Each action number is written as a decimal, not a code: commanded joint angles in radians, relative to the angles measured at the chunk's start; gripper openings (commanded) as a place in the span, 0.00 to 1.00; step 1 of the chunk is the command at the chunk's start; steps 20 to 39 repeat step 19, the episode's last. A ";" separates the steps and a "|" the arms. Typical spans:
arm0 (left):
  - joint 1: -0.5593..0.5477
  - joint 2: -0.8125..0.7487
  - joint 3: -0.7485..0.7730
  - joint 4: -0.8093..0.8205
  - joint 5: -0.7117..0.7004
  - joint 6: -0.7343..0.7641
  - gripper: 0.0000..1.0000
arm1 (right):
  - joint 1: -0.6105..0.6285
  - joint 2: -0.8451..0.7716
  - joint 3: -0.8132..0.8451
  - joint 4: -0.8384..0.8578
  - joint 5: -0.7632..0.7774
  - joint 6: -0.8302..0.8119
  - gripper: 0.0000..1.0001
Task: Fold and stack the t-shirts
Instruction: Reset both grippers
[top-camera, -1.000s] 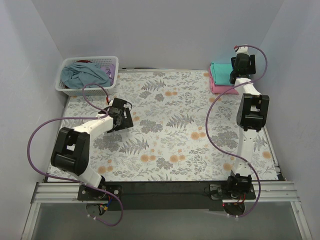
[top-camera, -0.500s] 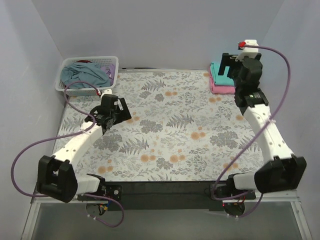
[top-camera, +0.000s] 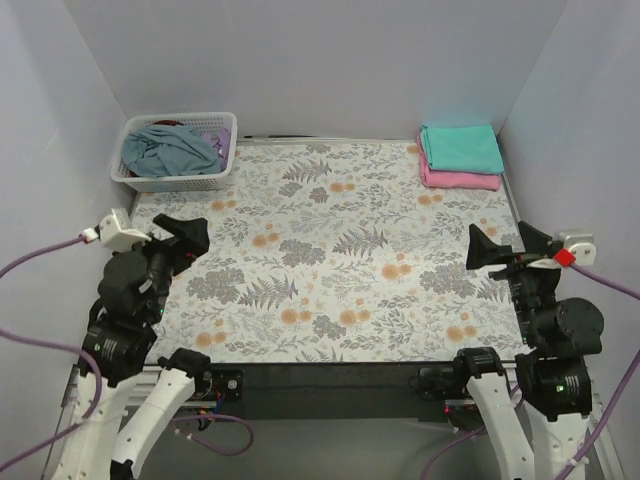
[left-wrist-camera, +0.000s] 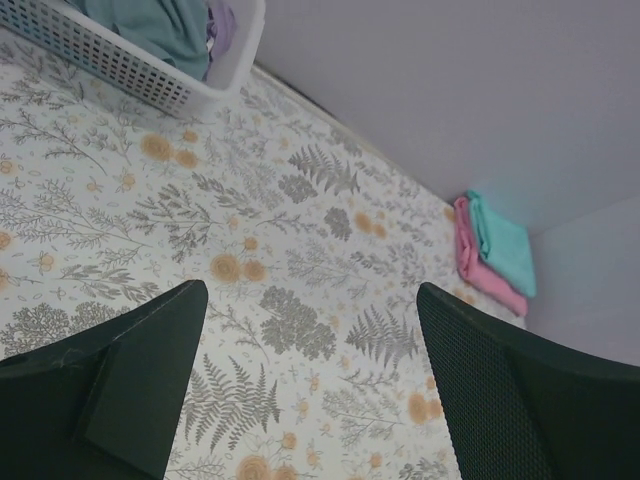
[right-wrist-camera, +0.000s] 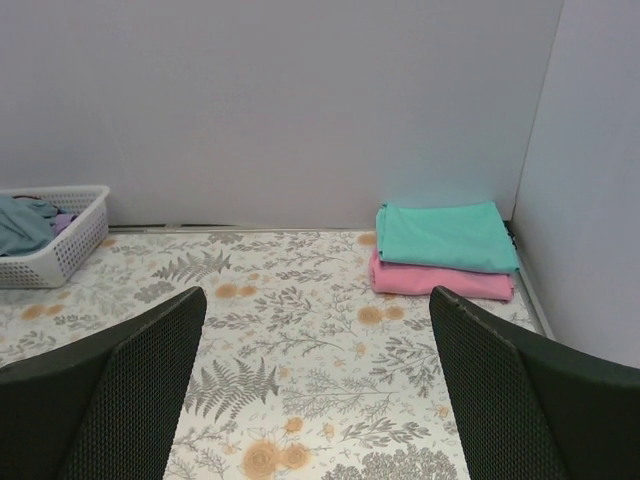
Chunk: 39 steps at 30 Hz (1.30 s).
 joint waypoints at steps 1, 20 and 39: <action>0.005 -0.126 -0.088 -0.058 -0.050 -0.066 0.86 | 0.003 -0.106 -0.106 -0.070 0.000 0.036 0.98; 0.005 -0.311 -0.260 -0.010 -0.155 -0.084 0.88 | 0.007 -0.154 -0.226 -0.033 0.001 0.024 0.98; 0.005 -0.311 -0.260 -0.010 -0.155 -0.084 0.88 | 0.007 -0.154 -0.226 -0.033 0.001 0.024 0.98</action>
